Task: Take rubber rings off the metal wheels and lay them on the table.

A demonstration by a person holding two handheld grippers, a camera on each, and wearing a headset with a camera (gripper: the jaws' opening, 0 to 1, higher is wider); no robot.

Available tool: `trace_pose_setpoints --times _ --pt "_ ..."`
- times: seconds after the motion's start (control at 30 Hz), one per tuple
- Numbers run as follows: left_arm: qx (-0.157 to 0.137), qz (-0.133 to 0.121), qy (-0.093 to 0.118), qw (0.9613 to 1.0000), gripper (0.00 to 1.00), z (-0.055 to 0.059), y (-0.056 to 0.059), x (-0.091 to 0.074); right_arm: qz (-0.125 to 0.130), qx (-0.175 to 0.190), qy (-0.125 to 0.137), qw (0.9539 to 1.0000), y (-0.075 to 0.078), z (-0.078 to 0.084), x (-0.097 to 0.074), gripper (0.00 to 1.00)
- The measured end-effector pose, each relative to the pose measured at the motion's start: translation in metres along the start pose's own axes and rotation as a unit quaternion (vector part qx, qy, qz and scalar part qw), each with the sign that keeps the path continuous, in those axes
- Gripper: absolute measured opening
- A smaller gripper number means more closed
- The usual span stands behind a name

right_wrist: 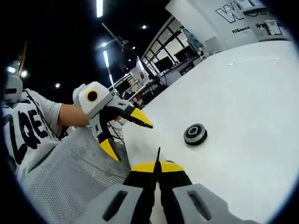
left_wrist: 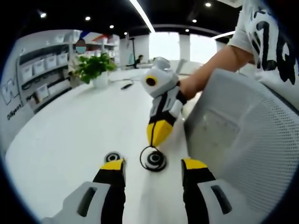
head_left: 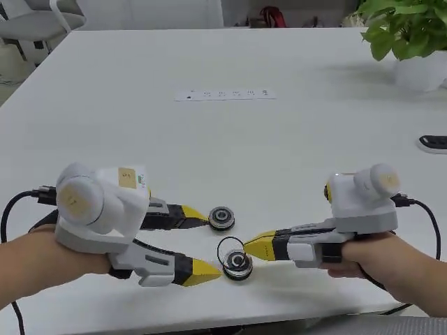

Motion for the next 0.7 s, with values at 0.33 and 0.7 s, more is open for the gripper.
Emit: trace_pose_setpoints --times 0.33,0.7 --pt "-0.013 -0.016 0.01 0.9997 0.52 0.003 -0.003 -0.016 -0.007 -0.005 0.001 1.0 0.001 -0.014 0.001 0.0" --pt "-0.022 -0.032 0.015 0.9991 0.55 0.007 -0.006 -0.029 -0.019 -0.023 -0.009 0.9995 0.002 -0.029 0.01 0.0"
Point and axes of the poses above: the centre of the closed fingertips' face, and the gripper's own axes: x roughly forward along the fingers, y roughly to its right, z roughly out of its underside, the point moved 7 cm from there along -x, roughly backward along the fingers, and after that the axes turned 14 degrees about -x, right-handed, at the moved point
